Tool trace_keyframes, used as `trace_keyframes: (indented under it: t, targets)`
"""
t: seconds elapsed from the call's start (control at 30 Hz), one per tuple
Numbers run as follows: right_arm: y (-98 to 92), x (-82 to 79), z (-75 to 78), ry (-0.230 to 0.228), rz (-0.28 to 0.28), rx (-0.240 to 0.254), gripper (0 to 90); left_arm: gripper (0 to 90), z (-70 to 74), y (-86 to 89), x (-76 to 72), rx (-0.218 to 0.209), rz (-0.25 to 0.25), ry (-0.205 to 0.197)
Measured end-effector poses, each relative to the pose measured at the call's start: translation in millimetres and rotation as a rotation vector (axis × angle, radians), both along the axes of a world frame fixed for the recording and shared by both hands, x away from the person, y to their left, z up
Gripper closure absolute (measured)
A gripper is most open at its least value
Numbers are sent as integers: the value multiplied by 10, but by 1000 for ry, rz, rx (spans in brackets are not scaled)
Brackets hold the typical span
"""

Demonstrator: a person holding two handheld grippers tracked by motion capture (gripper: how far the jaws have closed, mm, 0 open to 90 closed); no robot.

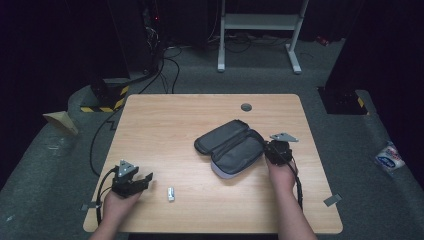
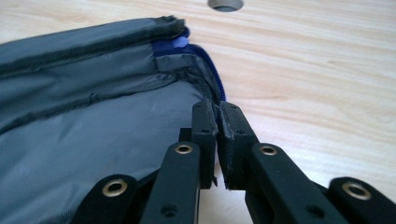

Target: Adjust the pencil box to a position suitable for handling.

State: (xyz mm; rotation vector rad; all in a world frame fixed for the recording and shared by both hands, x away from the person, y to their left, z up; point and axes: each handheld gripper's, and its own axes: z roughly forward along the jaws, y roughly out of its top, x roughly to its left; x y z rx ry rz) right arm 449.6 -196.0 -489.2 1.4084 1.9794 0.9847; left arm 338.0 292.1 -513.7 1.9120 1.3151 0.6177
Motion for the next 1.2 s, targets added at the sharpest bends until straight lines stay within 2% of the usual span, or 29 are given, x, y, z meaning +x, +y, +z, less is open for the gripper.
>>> trace_keyframes:
  t: [0.13, 0.17, 0.23, 0.33, 0.4, 0.47, 0.57, 0.6, 0.67, 0.83, 0.9, 1.17, 1.2]
  targets:
    - [52, -163, -32, -18, 23, 18, 830, 380, 43, -106, -26, -17, -34, -9]
    - [52, -163, -32, -18, 23, 18, 830, 384, 43, -106, -26, -17, -34, -9]
    - [101, -285, -55, -28, 38, 24, 828, 396, 60, -164, -27, -19, -51, -10]
    - [154, -388, -67, -35, 60, 26, 824, 407, 101, -269, -12, -54, -78, -13]
    - [192, -447, -67, -43, 78, 23, 819, 412, 124, -327, -5, -56, -94, -16]
    - [227, -507, -66, -50, 90, 31, 817, 424, 150, -390, 5, -78, -106, -18]
    - [265, -568, -70, -53, 100, 42, 821, 444, 179, -444, 20, -80, -126, -25]
    - [301, -623, -77, -57, 116, 44, 820, 449, 197, -511, 30, -105, -131, -32]
    - [350, -676, -84, -54, 127, 44, 819, 461, 211, -575, 45, -107, -143, -31]
    - [435, -756, -118, -56, 153, 42, 817, 481, 235, -693, 91, -125, -161, -36]
    - [485, -798, -148, -53, 167, 45, 815, 481, 241, -782, 130, -148, -174, -38]
    - [570, -868, -165, -48, 187, 54, 812, 508, 250, -951, 211, -177, -207, -38]
    - [594, -880, -163, -44, 191, 55, 812, 514, 246, -989, 251, -205, -219, -27]
